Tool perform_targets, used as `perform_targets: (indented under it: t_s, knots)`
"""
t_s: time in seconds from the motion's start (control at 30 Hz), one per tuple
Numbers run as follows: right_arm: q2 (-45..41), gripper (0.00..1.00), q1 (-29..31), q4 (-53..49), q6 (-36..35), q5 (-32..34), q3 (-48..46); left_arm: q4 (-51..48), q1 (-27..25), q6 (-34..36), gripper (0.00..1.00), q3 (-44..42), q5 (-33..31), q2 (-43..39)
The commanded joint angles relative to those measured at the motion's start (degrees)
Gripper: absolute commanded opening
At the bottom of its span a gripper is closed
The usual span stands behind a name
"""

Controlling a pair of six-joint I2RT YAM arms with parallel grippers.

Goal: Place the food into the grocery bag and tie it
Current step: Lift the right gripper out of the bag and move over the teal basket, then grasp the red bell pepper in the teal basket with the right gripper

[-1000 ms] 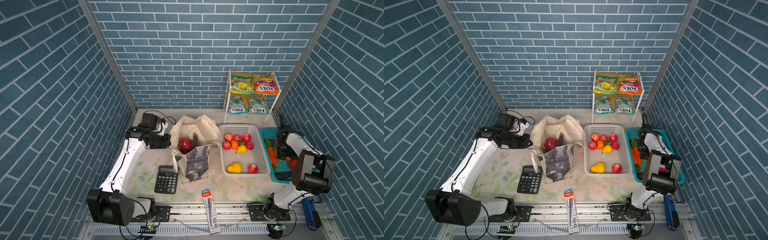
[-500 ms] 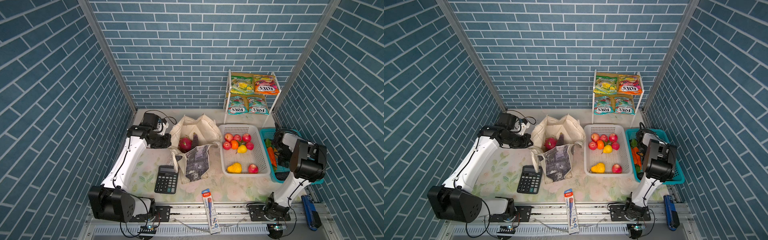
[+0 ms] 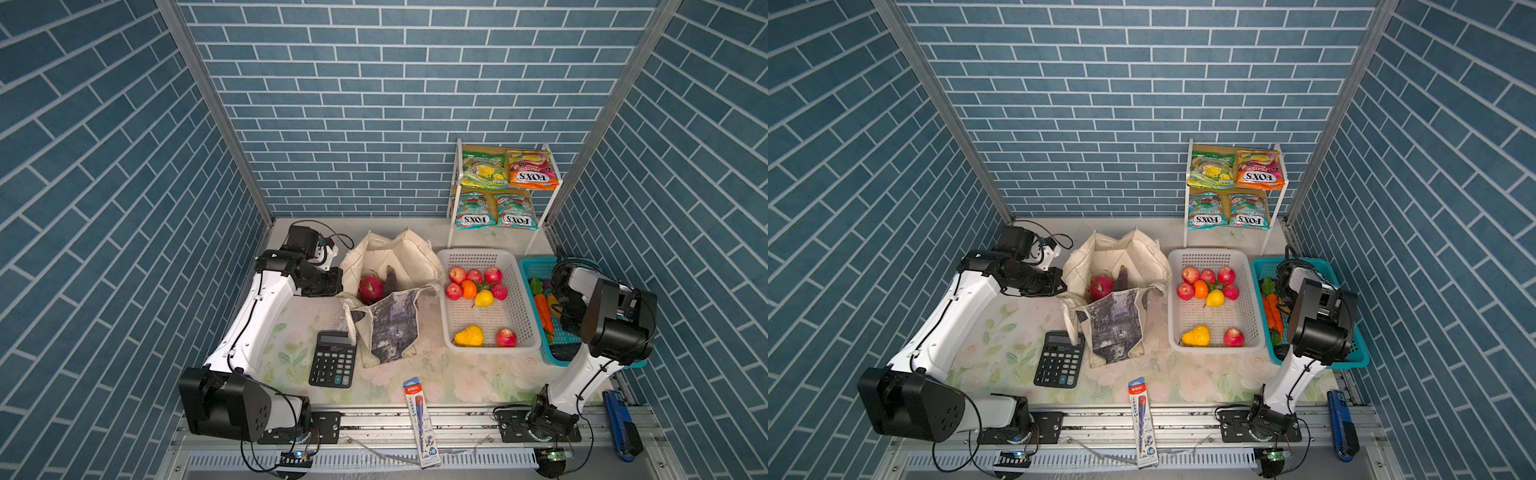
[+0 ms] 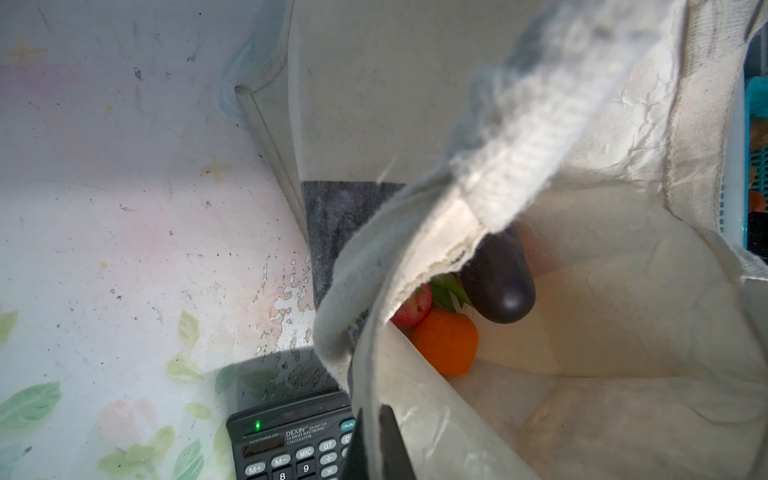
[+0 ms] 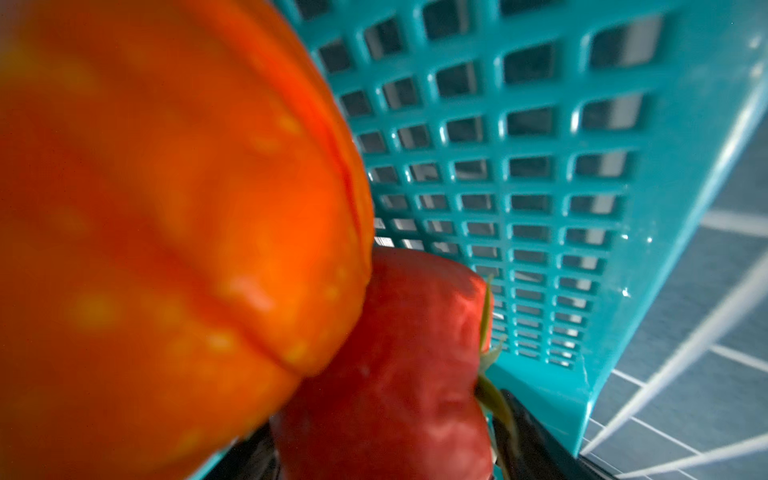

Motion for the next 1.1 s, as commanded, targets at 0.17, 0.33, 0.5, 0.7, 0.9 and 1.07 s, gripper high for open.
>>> perform_targets:
  t_s: [0.17,0.33,0.5,0.7,0.9,1.07]
  knots:
    - [-2.5,0.71,-0.4,-0.7,1.7,-1.4,-0.9,-1.2,0.3,0.7,0.00,0.8,-0.5,-0.6]
    - [-6.9,0.64,-0.3,-2.5,2.0,-4.5,-0.7,-1.3,0.3,0.6,0.00,0.8,-0.6,-0.9]
    - [-14.2,0.60,0.1,-4.7,1.9,-9.2,0.0,-1.1,0.3,0.4,0.00,0.8,-0.6,-0.9]
    - [-22.0,0.54,3.0,-9.4,3.5,-15.1,3.2,-0.7,0.3,0.1,0.00,0.1,-0.6,-1.3]
    - [-26.6,0.54,13.4,-13.1,6.6,-17.1,8.6,0.1,0.3,-0.3,0.00,-1.0,-0.4,-2.1]
    - [-27.7,0.54,22.8,-12.8,8.2,-20.2,13.6,0.2,0.3,-0.3,0.00,-2.0,-0.4,-2.9]
